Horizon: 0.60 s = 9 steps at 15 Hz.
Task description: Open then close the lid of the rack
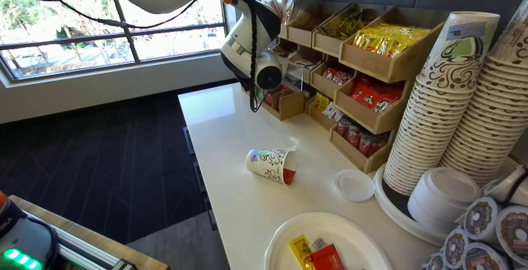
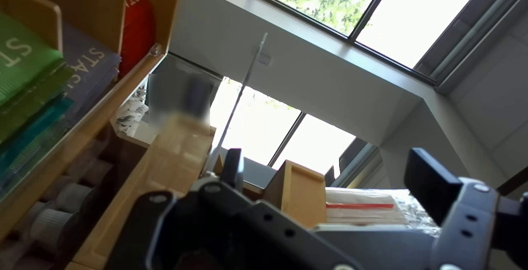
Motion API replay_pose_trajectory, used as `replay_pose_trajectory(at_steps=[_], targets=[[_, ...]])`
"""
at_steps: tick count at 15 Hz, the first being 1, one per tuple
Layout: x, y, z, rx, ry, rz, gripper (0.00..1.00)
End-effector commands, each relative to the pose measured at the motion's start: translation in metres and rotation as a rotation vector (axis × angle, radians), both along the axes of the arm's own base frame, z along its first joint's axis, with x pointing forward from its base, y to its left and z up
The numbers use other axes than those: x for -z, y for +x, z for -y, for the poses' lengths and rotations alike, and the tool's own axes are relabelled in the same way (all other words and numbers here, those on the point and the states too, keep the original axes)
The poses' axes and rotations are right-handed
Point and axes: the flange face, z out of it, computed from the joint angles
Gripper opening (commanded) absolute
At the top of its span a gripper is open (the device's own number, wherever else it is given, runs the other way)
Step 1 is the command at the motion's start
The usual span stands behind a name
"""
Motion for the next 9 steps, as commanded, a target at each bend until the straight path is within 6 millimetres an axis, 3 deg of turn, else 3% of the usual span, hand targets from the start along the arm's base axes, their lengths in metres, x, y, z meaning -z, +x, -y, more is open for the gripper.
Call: replay_pose_trajectory(at_steps=[1, 9], targets=[[0.0051, -0.0070, 0.0025, 0.008, 0.007, -0.033, 1.00], [0.0039, -0.0031, 0.0085, 0.022, -0.026, 0.043, 1.00]])
